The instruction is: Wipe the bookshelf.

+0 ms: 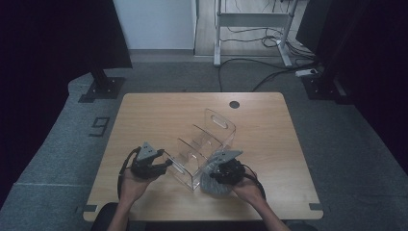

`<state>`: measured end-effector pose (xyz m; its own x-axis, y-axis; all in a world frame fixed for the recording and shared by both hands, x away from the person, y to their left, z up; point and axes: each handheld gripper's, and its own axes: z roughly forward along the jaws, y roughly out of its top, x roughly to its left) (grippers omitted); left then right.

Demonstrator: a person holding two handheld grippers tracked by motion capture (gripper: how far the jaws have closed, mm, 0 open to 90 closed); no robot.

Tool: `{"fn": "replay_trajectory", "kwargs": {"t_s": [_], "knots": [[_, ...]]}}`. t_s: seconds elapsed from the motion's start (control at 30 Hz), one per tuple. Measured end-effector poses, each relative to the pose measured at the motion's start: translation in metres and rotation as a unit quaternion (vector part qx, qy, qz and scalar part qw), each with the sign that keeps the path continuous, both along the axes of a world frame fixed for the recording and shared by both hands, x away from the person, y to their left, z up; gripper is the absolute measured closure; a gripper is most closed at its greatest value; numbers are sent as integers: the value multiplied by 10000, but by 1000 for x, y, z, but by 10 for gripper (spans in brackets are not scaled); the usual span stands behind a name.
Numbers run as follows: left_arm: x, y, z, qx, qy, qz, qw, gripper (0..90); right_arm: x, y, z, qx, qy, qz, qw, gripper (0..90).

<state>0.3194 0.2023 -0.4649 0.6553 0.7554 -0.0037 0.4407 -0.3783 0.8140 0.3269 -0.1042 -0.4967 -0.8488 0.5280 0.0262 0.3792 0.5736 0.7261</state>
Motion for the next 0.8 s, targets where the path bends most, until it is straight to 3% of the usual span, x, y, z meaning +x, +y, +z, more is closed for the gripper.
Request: {"fn": "replay_trajectory", "kwargs": {"t_s": [0.47,0.8], "knots": [[0,0,-1,-24,-12,53,10000,449,9,9,-21,-407,90,-51,9991,691],[1,1,-1,-41,-25,64,10000,448,6,2,-15,-477,116,-29,9988,677]]}}
